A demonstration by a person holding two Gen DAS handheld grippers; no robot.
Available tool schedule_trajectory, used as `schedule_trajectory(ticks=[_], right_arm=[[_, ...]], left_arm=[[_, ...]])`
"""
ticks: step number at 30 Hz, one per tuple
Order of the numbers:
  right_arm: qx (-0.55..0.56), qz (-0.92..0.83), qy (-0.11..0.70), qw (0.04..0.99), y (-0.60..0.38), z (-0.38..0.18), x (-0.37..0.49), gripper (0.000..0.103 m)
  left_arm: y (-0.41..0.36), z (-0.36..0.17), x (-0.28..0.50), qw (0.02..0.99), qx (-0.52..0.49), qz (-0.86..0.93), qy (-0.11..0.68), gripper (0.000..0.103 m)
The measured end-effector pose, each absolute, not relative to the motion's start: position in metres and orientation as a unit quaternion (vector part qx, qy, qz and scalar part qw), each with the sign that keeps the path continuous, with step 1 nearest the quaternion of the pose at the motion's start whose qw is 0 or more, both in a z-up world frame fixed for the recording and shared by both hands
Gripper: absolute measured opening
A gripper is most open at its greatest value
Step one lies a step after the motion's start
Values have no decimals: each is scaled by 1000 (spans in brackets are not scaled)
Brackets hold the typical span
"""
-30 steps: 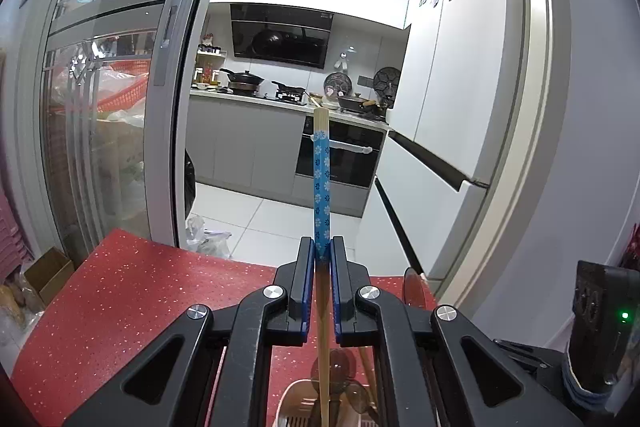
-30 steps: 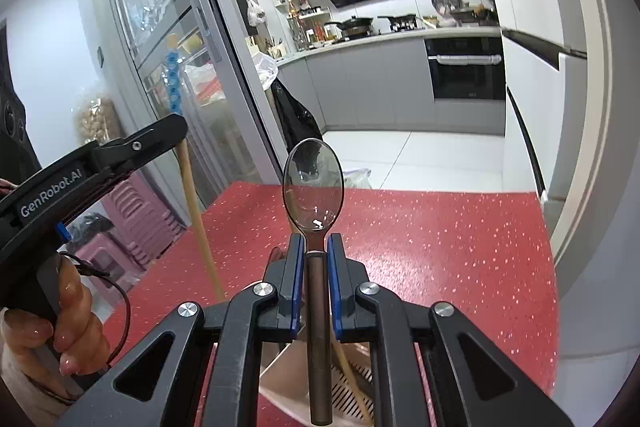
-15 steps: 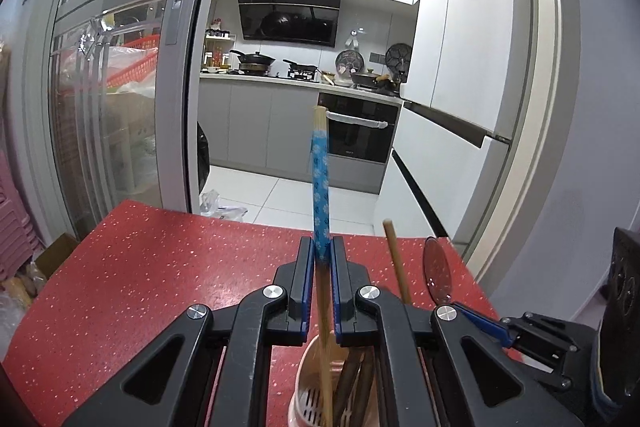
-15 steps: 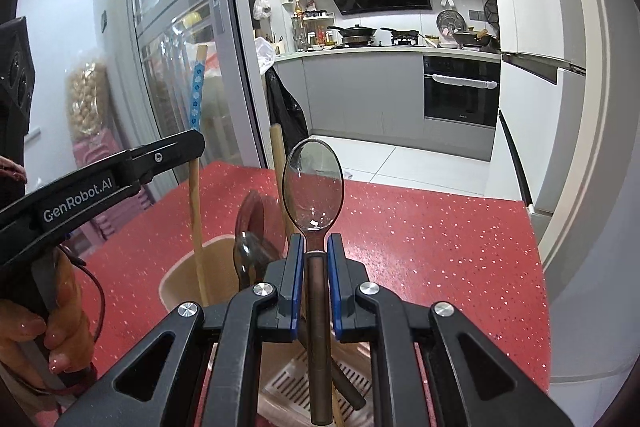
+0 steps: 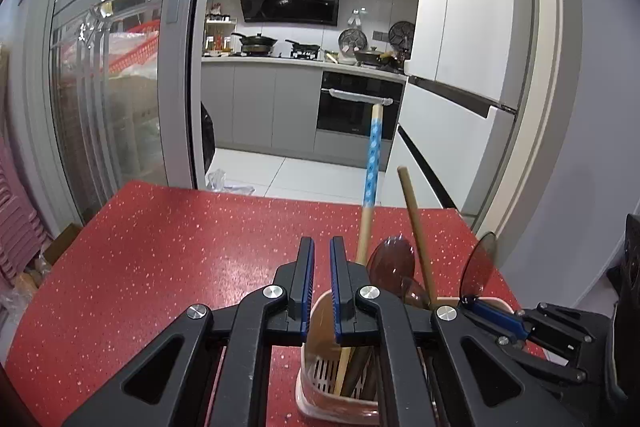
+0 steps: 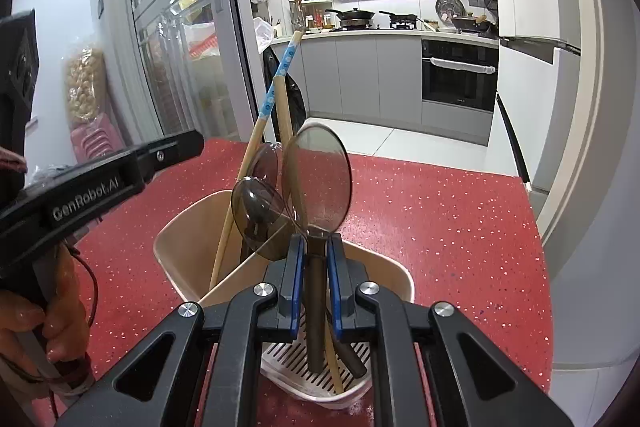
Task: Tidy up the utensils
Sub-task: 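Lower the spoon and chopstick into the holder and open both tools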
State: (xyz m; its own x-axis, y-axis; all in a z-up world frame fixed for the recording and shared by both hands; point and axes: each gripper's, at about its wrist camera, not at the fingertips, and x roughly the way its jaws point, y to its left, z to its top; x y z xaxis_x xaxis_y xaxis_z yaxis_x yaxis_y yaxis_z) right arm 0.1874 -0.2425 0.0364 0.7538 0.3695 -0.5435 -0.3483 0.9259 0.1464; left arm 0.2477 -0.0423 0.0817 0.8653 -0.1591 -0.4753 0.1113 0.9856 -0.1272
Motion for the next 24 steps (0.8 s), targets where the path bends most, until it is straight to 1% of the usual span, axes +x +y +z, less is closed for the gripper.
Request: schedule_trajectory(ticks=[12, 14, 16, 20, 22, 24], right_arm=[[14, 207, 304, 930, -238, 41, 188, 13], [22, 210, 310, 927, -240, 42, 188, 18], [28, 211, 311, 926, -243, 44, 186, 29], [41, 213, 308, 926, -250, 49, 179, 37], [51, 214, 310, 925, -253, 51, 178, 42], [62, 215, 313, 923, -258, 53, 175, 45]], left_arm=[[-36, 84, 231, 963, -47, -61, 256, 33], [-35, 85, 232, 962, -46, -61, 261, 33], [-33, 86, 233, 961, -47, -60, 265, 33], [-29, 88, 236, 958, -54, -55, 276, 33], [-28, 87, 236, 956, -58, -55, 284, 34], [-27, 86, 234, 954, -58, -52, 289, 34]])
